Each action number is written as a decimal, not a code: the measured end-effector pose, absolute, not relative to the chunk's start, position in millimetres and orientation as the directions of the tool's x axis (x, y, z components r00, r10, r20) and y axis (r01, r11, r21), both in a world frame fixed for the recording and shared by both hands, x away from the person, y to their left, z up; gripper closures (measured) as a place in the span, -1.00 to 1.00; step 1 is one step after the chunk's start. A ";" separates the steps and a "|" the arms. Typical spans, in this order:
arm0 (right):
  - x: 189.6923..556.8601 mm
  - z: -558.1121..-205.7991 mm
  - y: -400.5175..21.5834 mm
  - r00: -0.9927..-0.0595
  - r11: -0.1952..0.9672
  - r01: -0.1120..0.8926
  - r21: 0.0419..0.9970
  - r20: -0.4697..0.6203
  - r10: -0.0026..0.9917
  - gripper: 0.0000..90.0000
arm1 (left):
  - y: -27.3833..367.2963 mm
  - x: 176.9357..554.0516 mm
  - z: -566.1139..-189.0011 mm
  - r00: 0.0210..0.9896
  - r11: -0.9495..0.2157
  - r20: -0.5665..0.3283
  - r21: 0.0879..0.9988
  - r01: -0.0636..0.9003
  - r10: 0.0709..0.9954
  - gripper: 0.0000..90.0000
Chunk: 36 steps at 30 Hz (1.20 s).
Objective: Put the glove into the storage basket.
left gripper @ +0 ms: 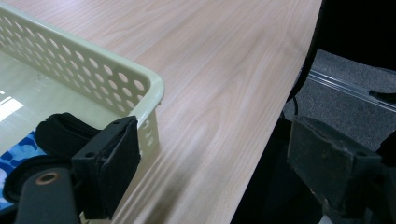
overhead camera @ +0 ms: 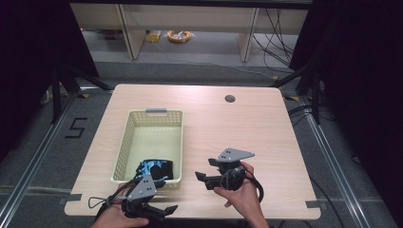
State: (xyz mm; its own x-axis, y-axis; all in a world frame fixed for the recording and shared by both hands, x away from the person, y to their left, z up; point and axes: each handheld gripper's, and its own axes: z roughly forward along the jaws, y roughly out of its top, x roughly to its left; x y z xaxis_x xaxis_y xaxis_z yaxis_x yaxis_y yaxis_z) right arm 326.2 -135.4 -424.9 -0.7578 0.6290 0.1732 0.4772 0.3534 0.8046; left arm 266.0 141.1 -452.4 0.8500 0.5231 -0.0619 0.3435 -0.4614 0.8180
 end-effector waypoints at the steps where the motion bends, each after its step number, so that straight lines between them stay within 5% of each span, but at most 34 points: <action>1: 324.7 -425.7 -136.0 -0.749 0.348 0.493 0.798 0.186 0.636 -0.26 | 139.8 264.7 -453.3 0.851 -0.461 -0.069 0.816 0.348 0.521 -0.63; 20: 307.6 -454.0 -171.8 -0.720 0.295 0.546 0.784 0.260 0.643 -0.34 | 139.0 256.9 -488.2 0.873 -0.533 -0.036 0.779 0.329 0.487 -0.64; 36: 297.6 -470.0 -177.4 -0.758 0.344 0.501 0.794 0.211 0.617 -0.42 | 146.5 253.0 -496.4 0.866 -0.528 -0.043 0.777 0.343 0.498 -0.64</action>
